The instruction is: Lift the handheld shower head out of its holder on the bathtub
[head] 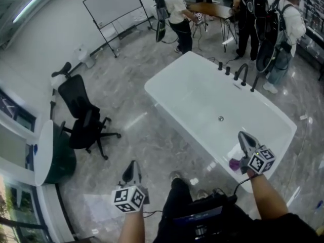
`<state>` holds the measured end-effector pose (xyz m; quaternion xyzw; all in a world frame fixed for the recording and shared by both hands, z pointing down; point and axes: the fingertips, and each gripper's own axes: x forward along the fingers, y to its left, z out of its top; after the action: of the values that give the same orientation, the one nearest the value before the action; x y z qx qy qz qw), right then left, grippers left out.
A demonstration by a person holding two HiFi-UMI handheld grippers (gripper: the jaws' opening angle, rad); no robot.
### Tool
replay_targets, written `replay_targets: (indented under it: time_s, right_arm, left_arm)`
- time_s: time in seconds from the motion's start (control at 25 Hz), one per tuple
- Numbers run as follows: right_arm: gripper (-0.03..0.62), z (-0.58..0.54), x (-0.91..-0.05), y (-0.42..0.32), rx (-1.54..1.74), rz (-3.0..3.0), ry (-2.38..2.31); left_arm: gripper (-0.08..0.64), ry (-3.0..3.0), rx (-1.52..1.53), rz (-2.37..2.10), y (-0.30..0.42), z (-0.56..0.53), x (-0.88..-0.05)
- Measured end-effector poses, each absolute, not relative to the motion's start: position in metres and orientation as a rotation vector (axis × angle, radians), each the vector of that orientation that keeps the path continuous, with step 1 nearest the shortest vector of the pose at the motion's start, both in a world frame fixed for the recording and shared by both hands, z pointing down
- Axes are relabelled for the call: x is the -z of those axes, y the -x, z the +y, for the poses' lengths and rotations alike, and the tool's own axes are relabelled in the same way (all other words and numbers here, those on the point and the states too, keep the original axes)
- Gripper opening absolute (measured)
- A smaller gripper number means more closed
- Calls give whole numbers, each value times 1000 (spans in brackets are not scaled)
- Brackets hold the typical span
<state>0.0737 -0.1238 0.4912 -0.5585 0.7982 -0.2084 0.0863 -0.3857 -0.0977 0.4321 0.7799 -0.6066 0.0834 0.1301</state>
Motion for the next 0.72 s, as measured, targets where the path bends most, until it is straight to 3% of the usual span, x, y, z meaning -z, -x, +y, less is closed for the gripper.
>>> replay_targets:
  time_s: [0.32,0.72]
  right_arm:
    - [8,-162,-484,-94,540,2274,1808]
    - [8,-237,-487,-66,492,2218,1975]
  left_arm:
    - [15,-2391,-213,-1695,388,-185,-422]
    - [15,-2448,-222,-1500,395,-315,-446]
